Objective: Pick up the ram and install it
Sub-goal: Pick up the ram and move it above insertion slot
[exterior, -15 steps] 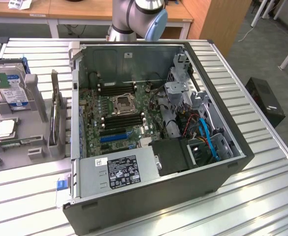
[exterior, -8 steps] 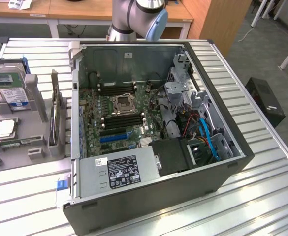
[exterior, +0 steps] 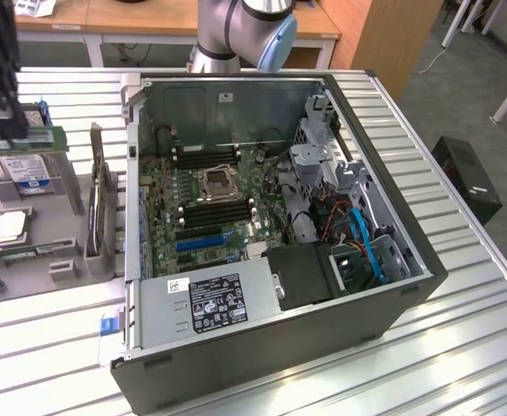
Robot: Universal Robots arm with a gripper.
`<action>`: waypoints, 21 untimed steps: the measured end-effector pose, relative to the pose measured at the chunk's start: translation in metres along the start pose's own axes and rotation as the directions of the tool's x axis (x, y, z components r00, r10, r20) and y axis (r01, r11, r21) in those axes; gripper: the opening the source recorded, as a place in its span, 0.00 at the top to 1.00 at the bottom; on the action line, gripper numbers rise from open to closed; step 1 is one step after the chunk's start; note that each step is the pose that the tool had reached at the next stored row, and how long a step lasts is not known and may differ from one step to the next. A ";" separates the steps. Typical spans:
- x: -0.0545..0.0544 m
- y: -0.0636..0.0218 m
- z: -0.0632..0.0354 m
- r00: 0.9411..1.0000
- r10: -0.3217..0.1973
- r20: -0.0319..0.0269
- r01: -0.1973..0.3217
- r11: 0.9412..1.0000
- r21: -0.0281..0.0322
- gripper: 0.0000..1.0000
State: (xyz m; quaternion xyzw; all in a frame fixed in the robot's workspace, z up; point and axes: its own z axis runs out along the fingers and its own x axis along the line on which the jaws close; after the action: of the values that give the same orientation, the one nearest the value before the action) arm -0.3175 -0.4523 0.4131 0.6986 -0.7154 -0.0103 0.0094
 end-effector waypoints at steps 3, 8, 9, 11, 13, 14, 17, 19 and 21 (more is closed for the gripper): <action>0.000 -0.0135 -0.0003 1.000 0.000 0.000 0.000 1.000 -0.002 0.88; -0.001 -0.0363 -0.0010 1.000 0.000 0.000 0.000 1.000 -0.007 0.88; -0.001 -0.0408 -0.0012 1.000 0.000 0.000 0.000 1.000 -0.008 0.88; -0.001 -0.0497 -0.0014 1.000 0.000 0.000 0.000 1.000 -0.010 0.88; -0.001 -0.0590 -0.0016 1.000 0.000 0.000 0.000 1.000 -0.012 0.88; -0.001 -0.0635 -0.0018 1.000 0.000 0.000 0.000 1.000 -0.012 0.88; -0.002 -0.0769 -0.0021 1.000 0.000 0.000 0.000 1.000 -0.014 0.88; -0.002 -0.0864 -0.0024 1.000 0.000 0.000 0.000 1.000 -0.016 0.88; -0.002 -0.0953 -0.0027 1.000 0.000 0.000 0.000 1.000 -0.017 0.88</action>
State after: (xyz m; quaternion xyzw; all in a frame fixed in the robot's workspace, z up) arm -0.2221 -0.4523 0.4132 0.6985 -0.7152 -0.0164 0.0156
